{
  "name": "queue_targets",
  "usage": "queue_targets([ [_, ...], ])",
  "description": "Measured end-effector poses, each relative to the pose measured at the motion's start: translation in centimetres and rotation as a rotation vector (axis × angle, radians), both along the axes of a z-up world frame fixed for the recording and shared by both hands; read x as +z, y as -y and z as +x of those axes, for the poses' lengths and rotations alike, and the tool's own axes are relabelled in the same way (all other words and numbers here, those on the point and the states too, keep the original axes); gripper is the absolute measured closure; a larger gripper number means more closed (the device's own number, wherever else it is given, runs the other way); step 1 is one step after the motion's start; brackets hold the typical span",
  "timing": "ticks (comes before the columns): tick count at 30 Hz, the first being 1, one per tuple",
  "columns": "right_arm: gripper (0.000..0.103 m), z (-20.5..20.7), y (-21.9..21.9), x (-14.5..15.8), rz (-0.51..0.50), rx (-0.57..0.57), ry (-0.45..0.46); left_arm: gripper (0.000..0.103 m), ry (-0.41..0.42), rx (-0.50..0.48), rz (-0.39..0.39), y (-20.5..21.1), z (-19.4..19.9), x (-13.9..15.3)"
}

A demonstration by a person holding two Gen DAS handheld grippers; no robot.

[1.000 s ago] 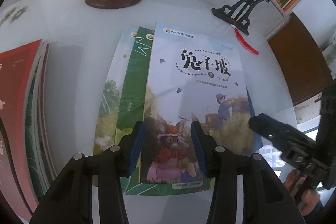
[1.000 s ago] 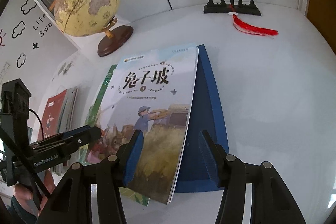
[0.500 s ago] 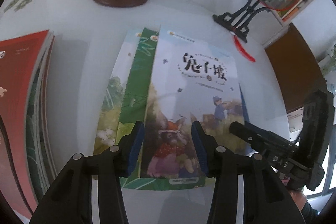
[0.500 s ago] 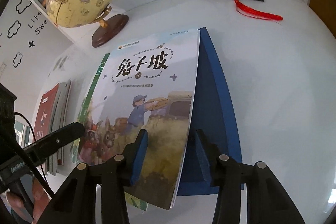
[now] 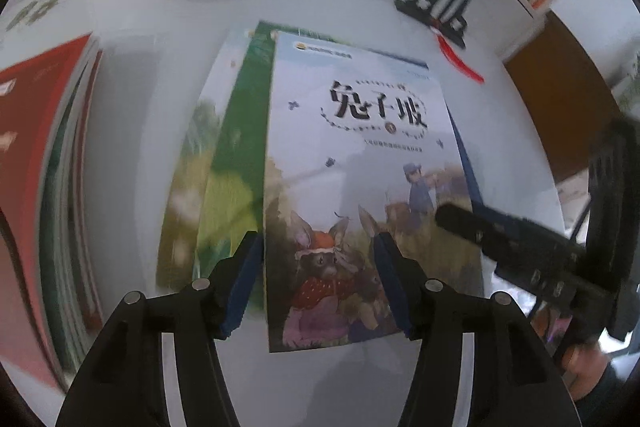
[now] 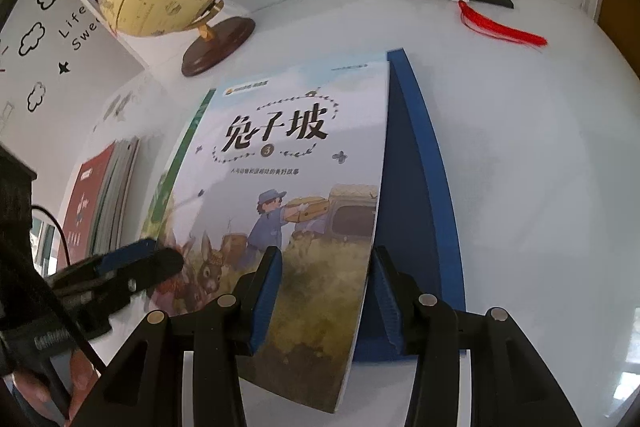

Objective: Organize books

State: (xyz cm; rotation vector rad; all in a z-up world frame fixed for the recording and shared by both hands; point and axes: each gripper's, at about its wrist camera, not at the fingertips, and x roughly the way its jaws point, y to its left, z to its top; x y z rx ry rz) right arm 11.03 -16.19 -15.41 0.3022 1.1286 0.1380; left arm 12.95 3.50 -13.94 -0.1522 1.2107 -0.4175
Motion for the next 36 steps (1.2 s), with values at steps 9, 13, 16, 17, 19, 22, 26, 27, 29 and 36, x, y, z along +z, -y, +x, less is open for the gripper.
queue_targets([
  [9, 0.058, -3.5, -1.1, -0.1, -0.031, 0.062, -0.007, 0.049, -0.041, 0.05, -0.007, -2.1, -2.6, 0.5],
  [13, 0.058, -4.3, -0.1, -0.1, -0.005, 0.05, -0.029, 0.049, -0.073, 0.085, -0.029, -3.6, -3.8, 0.3],
  [16, 0.058, -4.8, 0.6, -0.4, 0.043, 0.035, -0.039, 0.049, -0.098, 0.11, -0.033, -3.8, -4.1, -0.8],
  [17, 0.058, -4.8, 0.6, -0.4, 0.05, 0.031, -0.04, 0.049, -0.103, 0.111, -0.043, -3.7, -4.2, -0.9],
  [19, 0.058, -4.9, 0.6, -0.4, 0.052, 0.03, -0.045, 0.049, -0.098, 0.107, -0.062, -3.3, -4.4, -1.1],
  [22, 0.058, -5.1, 0.4, -0.5, 0.052, 0.041, -0.047, 0.049, -0.091, 0.085, -0.066, -2.5, -4.5, -1.1],
  [26, 0.058, -5.4, 0.3, -0.6, 0.071, 0.054, -0.043, 0.049, -0.08, 0.076, -0.079, -1.5, -4.3, -1.1],
  [27, 0.058, -5.3, 0.3, -0.7, 0.088, 0.059, -0.044, 0.051, -0.074, 0.076, -0.082, -1.4, -4.3, -1.1],
  [29, 0.058, -5.4, 0.2, -0.7, 0.072, 0.051, -0.036, 0.057, -0.068, 0.079, -0.111, -1.7, -4.4, -0.8],
  [36, 0.058, -5.5, 2.9, -1.1, 0.165, -0.009, -0.037, 0.078, -0.112, 0.055, -0.484, -2.6, -4.1, 1.2],
])
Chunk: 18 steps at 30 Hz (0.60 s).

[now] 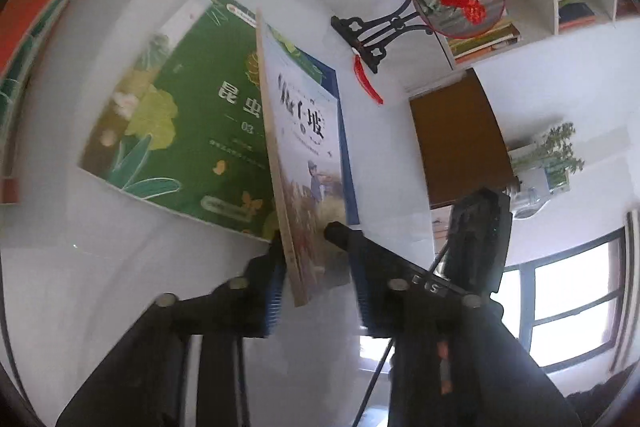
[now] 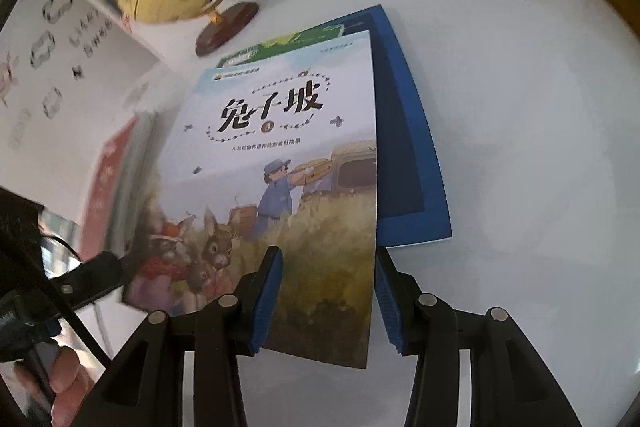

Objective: Organize books

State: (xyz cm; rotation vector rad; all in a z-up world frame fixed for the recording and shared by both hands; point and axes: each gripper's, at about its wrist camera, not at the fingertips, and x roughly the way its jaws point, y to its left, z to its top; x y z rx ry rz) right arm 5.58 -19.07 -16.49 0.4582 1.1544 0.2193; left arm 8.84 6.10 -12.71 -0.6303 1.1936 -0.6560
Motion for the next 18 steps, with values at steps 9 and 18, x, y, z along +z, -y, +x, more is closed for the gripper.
queue_targets([
  [9, 0.074, -0.3, -0.5, 0.0, 0.055, 0.009, 0.007, 0.093, 0.02, 0.016, 0.246, 2.3, 0.1, -2.0],
  [18, 0.081, -1.2, -2.1, 3.2, -0.009, 0.075, 0.121, 0.093, 0.107, -0.049, 0.371, 3.8, -0.1, -1.1],
])
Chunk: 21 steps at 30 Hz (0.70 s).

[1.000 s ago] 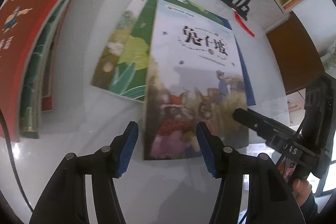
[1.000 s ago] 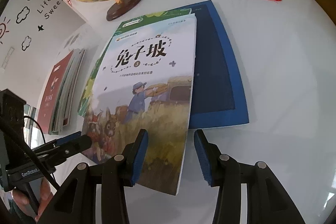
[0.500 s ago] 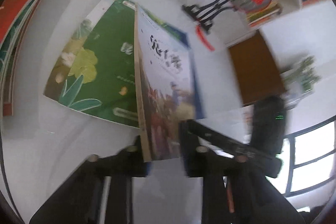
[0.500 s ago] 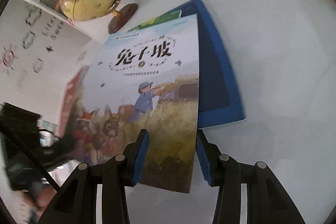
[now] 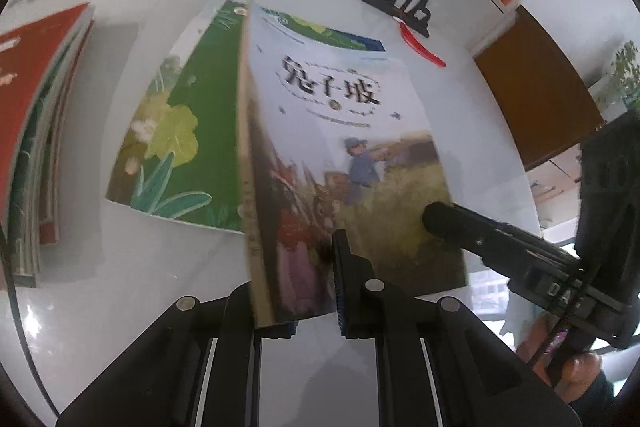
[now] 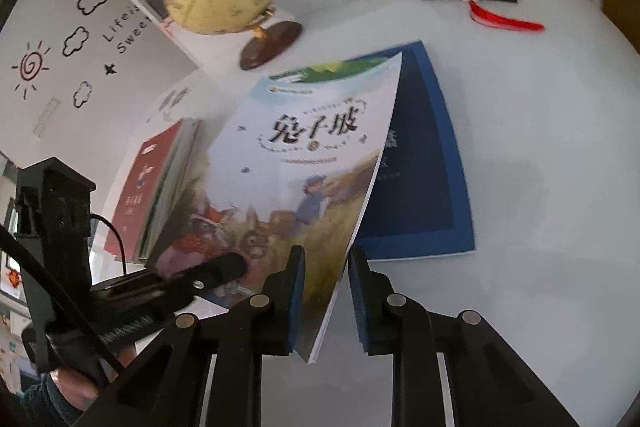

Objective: Organize books

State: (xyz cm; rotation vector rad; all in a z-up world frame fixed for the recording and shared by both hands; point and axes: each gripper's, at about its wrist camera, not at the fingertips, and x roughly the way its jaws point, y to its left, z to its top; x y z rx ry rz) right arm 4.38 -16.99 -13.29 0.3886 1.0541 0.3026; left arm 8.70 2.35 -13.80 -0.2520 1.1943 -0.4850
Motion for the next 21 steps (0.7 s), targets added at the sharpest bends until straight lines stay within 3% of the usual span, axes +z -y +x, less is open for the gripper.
queue_targets([
  [4, 0.081, 0.4, 0.7, -2.4, 0.056, -0.031, -0.078, 0.093, -0.05, 0.024, -0.073, -1.2, 0.3, -0.7],
  [7, 0.081, 0.4, 1.2, -4.2, 0.158, -0.052, -0.128, 0.093, -0.034, 0.013, -0.08, -1.0, 0.1, -0.3],
  [10, 0.081, -0.1, 1.5, -3.7, 0.262, -0.079, -0.108, 0.092, 0.0, 0.021, -0.088, -1.0, -0.2, 0.6],
  [13, 0.081, -0.2, 0.1, -1.7, 0.191, -0.028, -0.06, 0.092, 0.11, 0.009, -0.017, -0.8, -1.0, 2.8],
  [17, 0.081, -0.3, -2.5, 1.3, 0.087, 0.044, 0.014, 0.092, 0.158, 0.024, -0.023, -2.1, -0.7, 4.6],
  [21, 0.081, -0.3, -3.5, 3.3, 0.118, 0.052, 0.067, 0.091, 0.198, 0.038, -0.008, -3.5, -1.0, 6.4],
])
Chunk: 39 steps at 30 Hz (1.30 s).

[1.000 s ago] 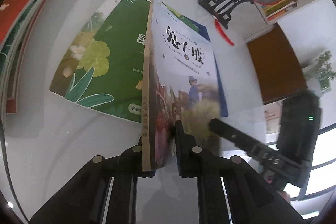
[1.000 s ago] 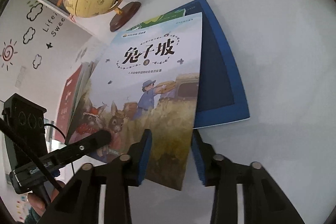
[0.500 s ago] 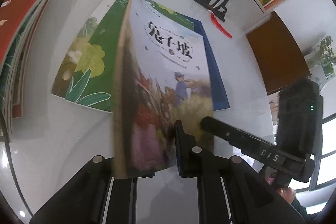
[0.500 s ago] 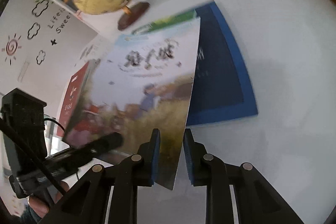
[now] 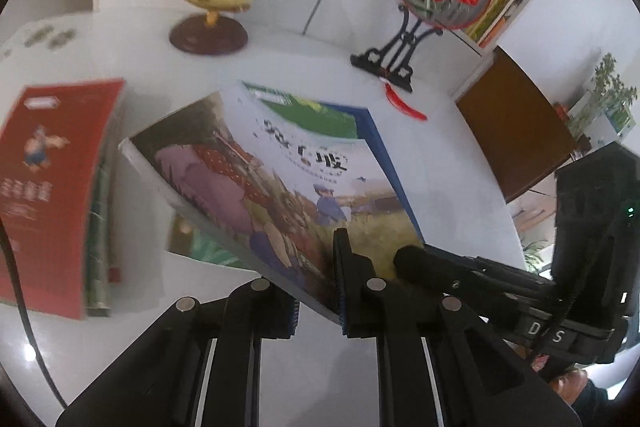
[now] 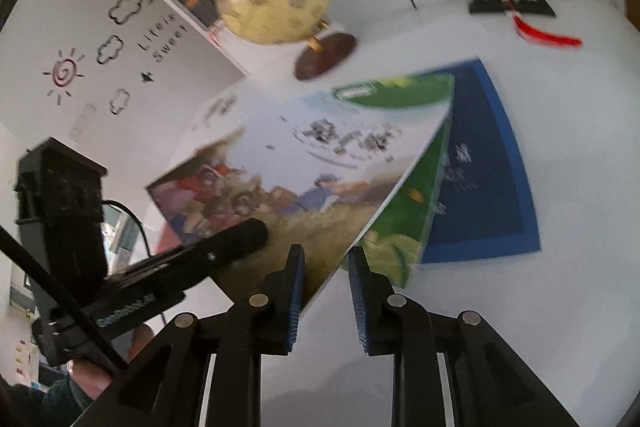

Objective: Organize books

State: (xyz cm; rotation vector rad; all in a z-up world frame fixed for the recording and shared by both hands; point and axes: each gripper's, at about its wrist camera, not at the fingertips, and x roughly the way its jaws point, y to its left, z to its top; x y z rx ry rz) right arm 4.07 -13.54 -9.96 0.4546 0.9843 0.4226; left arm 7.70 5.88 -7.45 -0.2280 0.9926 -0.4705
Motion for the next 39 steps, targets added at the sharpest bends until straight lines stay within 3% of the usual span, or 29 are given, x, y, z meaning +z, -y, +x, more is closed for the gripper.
queue_targets([
  [11, 0.081, 0.1, -6.5, 6.2, -0.042, 0.066, 0.148, 0.091, 0.175, 0.102, 0.019, -6.6, -1.5, 6.5],
  [17, 0.081, 1.5, -12.3, 8.7, -0.029, 0.141, 0.206, 0.091, 0.175, 0.213, -0.052, -12.9, -1.6, 7.4],
  [22, 0.081, 2.9, -16.8, 8.7, -0.045, 0.2, 0.208, 0.091, 0.153, 0.269, -0.065, -16.6, -0.9, 6.5],
  [27, 0.08, 4.7, -20.4, 6.5, -0.058, 0.249, 0.159, 0.091, 0.111, 0.302, -0.052, -19.2, 0.2, 3.7],
  [39, 0.079, 8.2, -23.8, 2.2, -0.133, 0.254, 0.051, 0.089, 0.001, 0.293, -0.124, -21.8, 2.3, -1.2],
])
